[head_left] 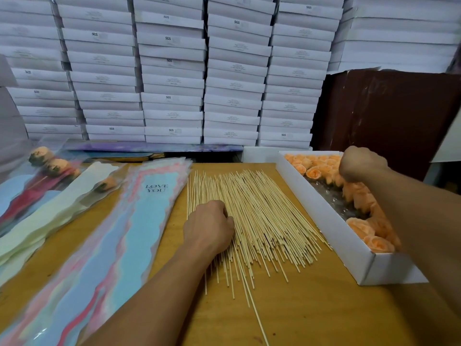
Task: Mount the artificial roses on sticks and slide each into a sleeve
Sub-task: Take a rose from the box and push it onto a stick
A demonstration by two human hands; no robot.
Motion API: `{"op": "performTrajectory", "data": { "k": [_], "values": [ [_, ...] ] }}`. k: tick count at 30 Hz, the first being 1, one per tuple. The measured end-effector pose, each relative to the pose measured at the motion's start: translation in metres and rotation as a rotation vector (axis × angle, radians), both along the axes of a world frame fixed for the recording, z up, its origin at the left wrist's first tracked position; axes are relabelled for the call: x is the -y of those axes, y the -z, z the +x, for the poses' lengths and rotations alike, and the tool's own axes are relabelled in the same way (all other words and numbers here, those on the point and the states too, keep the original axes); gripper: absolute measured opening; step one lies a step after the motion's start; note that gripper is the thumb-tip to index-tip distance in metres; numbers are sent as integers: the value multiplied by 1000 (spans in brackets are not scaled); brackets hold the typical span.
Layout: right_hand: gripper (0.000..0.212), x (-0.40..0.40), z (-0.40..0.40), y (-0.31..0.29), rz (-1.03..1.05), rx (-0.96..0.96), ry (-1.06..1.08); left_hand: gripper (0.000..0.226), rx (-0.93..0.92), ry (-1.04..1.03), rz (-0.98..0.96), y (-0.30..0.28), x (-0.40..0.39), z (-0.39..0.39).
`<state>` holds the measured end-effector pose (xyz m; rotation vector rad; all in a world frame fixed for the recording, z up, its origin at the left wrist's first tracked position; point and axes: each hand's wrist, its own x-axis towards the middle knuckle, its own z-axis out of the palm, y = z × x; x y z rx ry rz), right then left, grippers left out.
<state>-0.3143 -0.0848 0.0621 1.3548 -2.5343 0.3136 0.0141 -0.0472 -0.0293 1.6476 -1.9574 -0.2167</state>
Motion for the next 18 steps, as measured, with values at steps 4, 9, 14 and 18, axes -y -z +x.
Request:
{"op": "performTrajectory", "data": {
  "k": [4,9,14,18],
  "values": [
    [11,0,7,-17,-47,11,-20,15,4,-9,-6,0,0,0],
    [26,-1,28,-37,-173,149,-41,12,-55,-34,-73,-4,1,2],
    [25,-5,65,-45,-208,262,-164,9,-227,68,-143,-7,-1,0],
    [16,-20,112,-47,-116,347,-365,29,-379,172,-176,-10,-4,-1]
  ]
}}
